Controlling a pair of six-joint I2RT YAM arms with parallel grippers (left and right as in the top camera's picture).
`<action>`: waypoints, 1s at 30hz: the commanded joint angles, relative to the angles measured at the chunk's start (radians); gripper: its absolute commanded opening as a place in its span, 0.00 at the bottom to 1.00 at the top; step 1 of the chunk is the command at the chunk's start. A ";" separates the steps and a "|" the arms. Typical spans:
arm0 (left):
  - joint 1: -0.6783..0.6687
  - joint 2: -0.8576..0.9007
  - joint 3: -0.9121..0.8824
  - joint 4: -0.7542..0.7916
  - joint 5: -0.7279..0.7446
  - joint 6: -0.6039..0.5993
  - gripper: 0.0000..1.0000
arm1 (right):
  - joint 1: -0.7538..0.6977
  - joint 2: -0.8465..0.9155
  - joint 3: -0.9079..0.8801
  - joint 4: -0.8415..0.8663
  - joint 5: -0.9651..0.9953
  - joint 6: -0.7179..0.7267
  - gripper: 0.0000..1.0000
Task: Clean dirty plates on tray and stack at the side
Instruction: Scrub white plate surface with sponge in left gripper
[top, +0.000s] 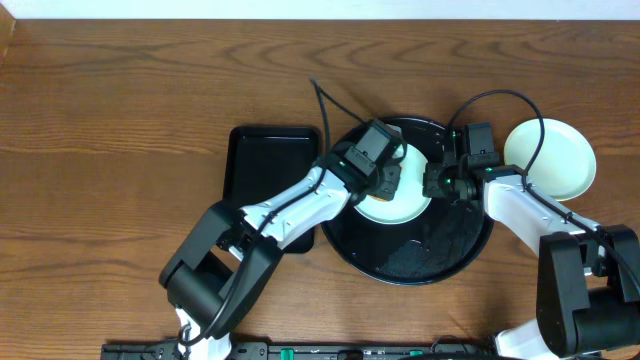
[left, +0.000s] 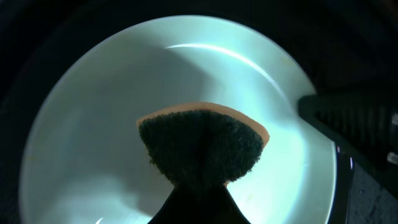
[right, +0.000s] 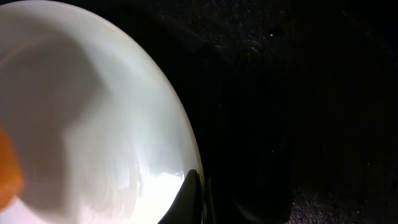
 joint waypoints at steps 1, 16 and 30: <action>-0.005 0.043 0.015 0.018 -0.028 0.114 0.07 | 0.000 0.008 0.005 0.005 -0.005 -0.002 0.01; -0.004 0.087 0.015 -0.022 -0.162 0.227 0.08 | 0.007 0.017 0.005 0.006 0.029 -0.002 0.01; -0.004 0.087 0.015 -0.040 -0.268 0.274 0.08 | 0.007 0.079 0.005 0.041 0.006 -0.001 0.01</action>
